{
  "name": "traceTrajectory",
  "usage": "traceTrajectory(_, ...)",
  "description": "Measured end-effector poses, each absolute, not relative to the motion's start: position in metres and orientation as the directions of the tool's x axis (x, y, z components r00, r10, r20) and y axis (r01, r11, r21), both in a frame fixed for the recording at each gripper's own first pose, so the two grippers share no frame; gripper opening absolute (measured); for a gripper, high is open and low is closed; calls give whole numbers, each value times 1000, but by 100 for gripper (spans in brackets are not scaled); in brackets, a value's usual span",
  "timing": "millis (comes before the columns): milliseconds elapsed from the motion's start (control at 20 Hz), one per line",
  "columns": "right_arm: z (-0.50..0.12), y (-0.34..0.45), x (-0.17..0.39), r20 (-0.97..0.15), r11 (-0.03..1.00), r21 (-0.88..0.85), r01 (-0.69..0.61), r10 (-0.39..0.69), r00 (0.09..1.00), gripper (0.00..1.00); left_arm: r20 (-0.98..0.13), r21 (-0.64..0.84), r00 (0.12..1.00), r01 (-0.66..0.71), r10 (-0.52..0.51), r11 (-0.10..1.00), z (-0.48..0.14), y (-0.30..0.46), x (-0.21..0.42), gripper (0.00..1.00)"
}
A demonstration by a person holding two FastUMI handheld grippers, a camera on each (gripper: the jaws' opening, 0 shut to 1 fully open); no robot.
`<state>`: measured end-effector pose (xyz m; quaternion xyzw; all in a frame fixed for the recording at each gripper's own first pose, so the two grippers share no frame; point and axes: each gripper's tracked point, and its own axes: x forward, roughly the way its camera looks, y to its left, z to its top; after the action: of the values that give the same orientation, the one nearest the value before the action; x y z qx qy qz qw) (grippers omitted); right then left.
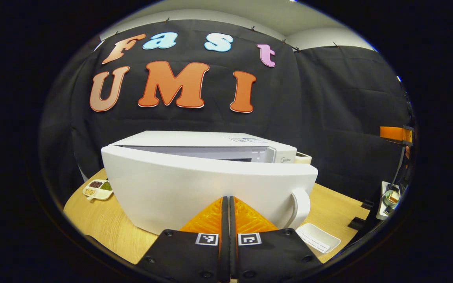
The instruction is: Open the microwave oven with the left hand, put the food in, and close the microwave oven.
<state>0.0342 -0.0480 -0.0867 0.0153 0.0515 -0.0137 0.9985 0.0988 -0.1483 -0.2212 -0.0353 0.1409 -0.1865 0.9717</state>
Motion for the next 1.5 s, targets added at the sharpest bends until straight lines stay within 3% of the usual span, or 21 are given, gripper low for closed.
traceTrajectory(100,-89,-58,36,-108,998,19,54,-51,993,100,-271,-91,902,324,-336,942,-225,-150,116,4)
traceTrajectory(150,-91,-61,36,-110,998,22,56,-53,992,95,-271,-84,906,314,-325,946,-226,-151,124,4)
traceTrajectory(650,-117,-75,54,-151,996,24,84,-79,985,95,-277,-74,926,246,-257,967,-227,-157,161,4)
traceTrajectory(750,-121,-70,55,-163,997,34,74,-68,984,95,-290,-39,926,239,-240,970,-234,-161,168,1)
traceTrajectory(950,-112,-56,49,-160,997,62,46,-36,987,95,-310,-14,923,233,-226,972,-232,-150,156,4)
traceTrajectory(1250,-83,-42,33,-127,998,53,22,-15,992,95,-200,-80,954,212,-224,974,-138,-80,113,0)
traceTrajectory(1500,-51,-21,28,-91,999,46,-10,15,996,95,-193,-26,977,84,-88,996,-86,20,74,4)
